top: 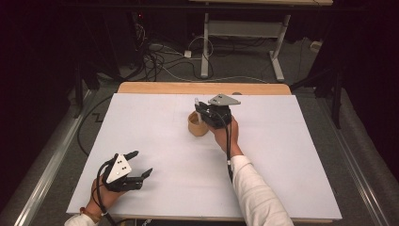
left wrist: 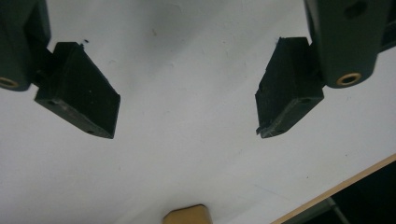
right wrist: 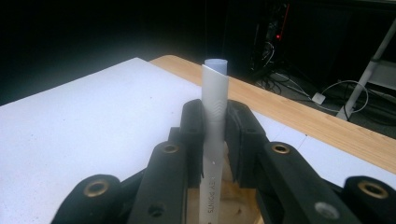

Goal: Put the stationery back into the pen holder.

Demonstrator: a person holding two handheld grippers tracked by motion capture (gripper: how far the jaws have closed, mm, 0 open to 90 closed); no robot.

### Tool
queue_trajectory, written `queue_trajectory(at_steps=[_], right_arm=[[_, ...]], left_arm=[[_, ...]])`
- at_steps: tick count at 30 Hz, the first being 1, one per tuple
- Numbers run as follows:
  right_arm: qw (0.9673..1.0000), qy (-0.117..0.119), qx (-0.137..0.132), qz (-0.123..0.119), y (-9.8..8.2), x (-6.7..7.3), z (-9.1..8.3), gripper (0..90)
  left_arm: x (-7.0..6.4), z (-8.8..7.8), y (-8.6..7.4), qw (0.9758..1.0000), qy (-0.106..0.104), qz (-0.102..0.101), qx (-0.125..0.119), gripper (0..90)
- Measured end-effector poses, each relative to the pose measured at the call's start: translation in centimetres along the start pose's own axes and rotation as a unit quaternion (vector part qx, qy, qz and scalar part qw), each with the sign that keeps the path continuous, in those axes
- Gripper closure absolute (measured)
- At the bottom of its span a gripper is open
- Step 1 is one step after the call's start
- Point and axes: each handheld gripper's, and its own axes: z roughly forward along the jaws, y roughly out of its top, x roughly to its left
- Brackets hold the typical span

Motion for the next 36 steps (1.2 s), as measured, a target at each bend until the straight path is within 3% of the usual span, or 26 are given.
queue_trajectory(at_steps=[8,20,36], right_arm=[[0.9999,-0.011,0.008,0.002,-0.3,0.0,0.2,71.6],[0.9998,-0.016,0.014,0.003,-0.5,-0.1,-0.1,71.2],[0.9990,-0.037,0.004,-0.026,0.3,-0.3,-1.8,63.0]], left_arm=[[0.0,0.0,0.0,1.0000,-0.001,0.002,0.002,21.1],[-0.1,0.0,-0.1,1.0000,-0.002,0.000,0.005,21.1],[-0.3,0.2,-0.3,0.9999,0.000,0.007,0.010,21.1]])
